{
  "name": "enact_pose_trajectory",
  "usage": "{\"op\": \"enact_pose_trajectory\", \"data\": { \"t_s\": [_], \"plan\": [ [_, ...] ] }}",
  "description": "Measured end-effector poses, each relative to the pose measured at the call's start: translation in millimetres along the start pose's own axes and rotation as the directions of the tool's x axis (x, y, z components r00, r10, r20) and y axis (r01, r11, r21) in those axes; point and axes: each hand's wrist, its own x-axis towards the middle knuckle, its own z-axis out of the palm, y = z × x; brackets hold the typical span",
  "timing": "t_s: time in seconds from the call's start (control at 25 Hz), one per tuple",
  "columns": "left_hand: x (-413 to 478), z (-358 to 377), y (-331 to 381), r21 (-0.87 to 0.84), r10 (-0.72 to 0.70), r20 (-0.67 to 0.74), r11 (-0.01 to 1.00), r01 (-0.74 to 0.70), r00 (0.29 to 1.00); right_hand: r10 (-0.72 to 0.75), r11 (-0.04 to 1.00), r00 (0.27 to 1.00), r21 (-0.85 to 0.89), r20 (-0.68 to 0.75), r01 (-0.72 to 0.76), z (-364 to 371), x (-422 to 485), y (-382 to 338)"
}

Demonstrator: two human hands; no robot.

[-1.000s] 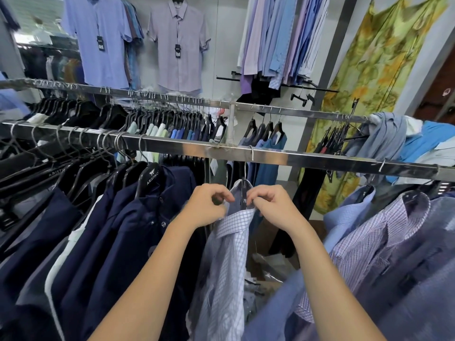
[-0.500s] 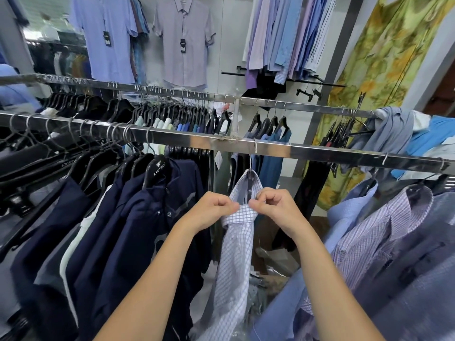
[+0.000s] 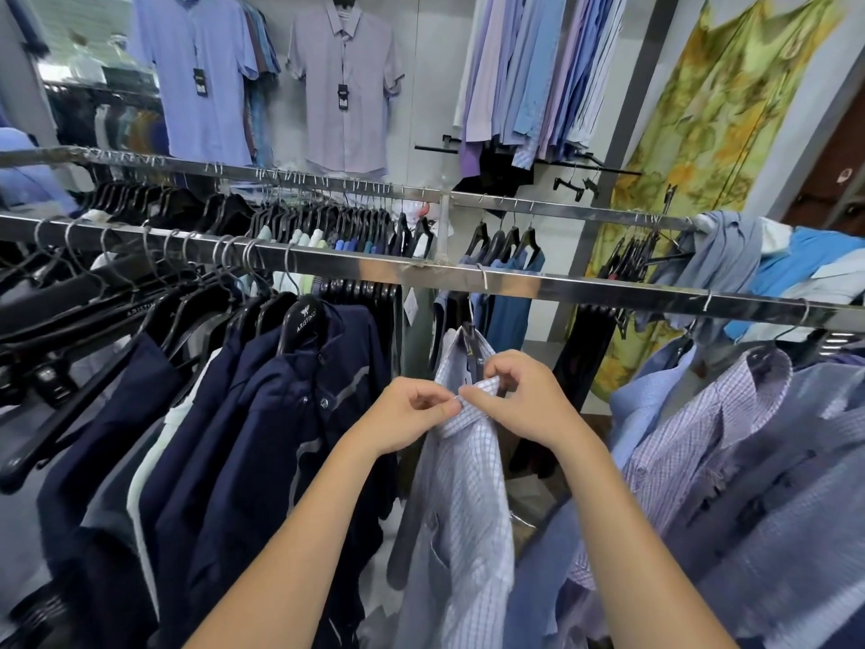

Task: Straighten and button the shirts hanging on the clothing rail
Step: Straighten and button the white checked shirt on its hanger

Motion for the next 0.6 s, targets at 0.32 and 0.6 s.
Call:
{"op": "enact_pose_trajectory", "data": {
  "t_s": [0.32, 0.6],
  "plan": [
    [-14.9, 14.8, -3.5, 0.127, 0.044, -0.081, 0.991, -0.033, 0.996, 0.166, 0.981, 0.985, 0.116, -0.057, -0.158, 18.1, -30.5, -10.8],
    [-43.3, 38.0, -4.7, 0.22, 0.128, -0.253, 0.973, -0.071, 0.959, 0.338, 0.941, 0.94, 0.033, -0.044, -0.337, 19.4, -86.0, -1.8]
  ]
}}
